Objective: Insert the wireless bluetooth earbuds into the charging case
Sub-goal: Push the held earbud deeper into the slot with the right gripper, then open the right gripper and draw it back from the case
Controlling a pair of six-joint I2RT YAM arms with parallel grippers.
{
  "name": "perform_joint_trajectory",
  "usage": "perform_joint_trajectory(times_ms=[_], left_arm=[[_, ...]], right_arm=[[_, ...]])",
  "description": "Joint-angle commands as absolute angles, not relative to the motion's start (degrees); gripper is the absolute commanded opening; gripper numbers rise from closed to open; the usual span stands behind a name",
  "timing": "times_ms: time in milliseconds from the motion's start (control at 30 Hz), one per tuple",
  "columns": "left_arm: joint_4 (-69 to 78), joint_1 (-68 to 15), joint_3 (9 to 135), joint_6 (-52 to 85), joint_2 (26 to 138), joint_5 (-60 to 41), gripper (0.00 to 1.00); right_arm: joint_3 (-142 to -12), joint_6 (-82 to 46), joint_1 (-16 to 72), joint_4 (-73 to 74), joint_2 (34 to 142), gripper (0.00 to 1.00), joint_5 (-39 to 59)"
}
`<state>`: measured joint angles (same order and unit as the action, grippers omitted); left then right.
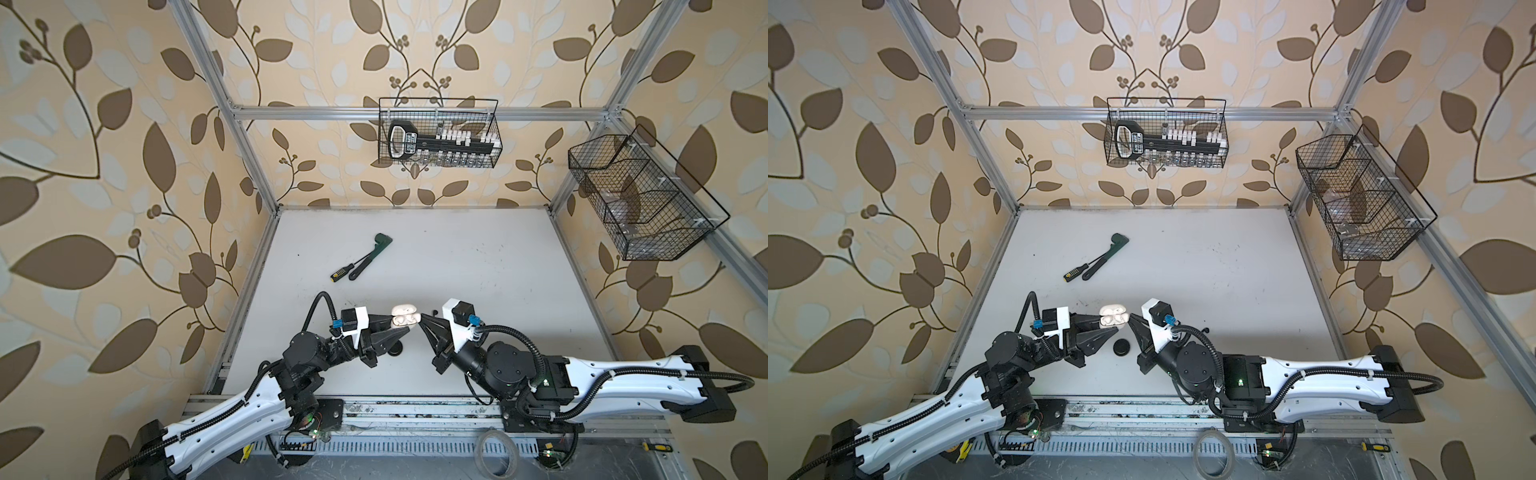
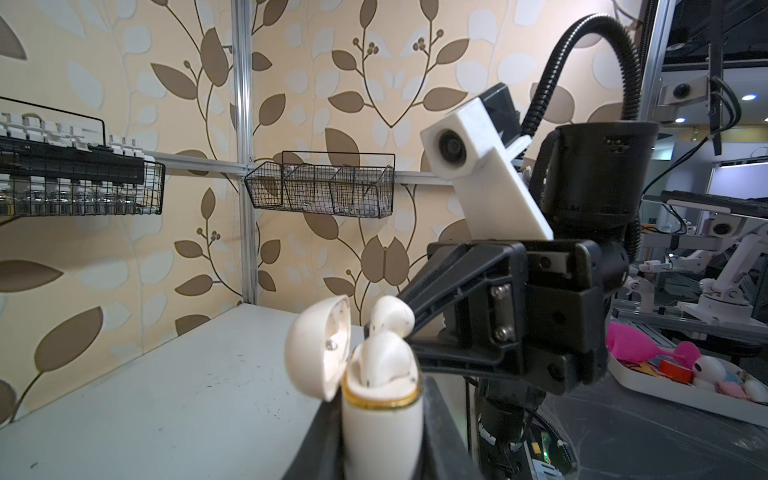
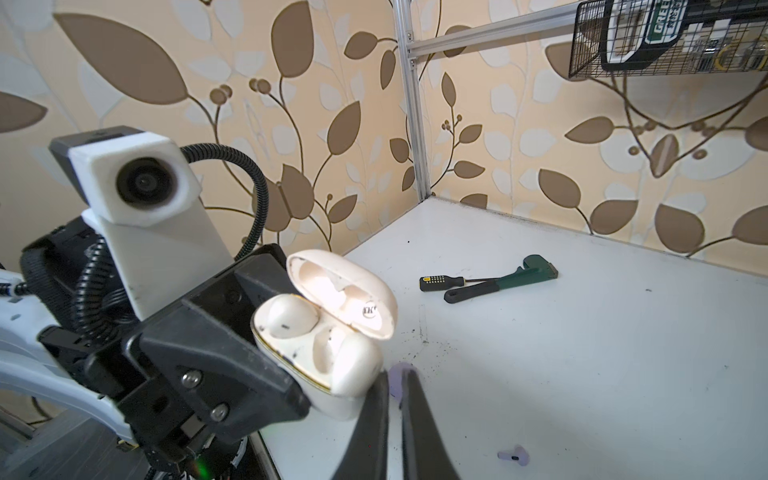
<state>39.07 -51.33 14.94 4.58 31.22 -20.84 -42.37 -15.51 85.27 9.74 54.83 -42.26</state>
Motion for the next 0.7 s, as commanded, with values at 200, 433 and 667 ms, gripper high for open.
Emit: perform_joint_trajectory(times_ms=[200,433,667], left_arm=[[29.8,-51.4,17.3,0.3,33.2,-15.9,0.00],[24.4,-51.4,18.3,-3.2,33.7,-13.1,0.00],[19.5,-51.1,21.1,-3.4,33.4,-13.5,0.00]], right_arm=[[-46.1,-13.1,87.1,11.1,55.0,0.10,-39.2],[-46.6,-12.1,87.4,9.5,54.4,0.09,-41.1],[-45.6,-6.0,87.4,4.5,50.0,0.15,-40.4]])
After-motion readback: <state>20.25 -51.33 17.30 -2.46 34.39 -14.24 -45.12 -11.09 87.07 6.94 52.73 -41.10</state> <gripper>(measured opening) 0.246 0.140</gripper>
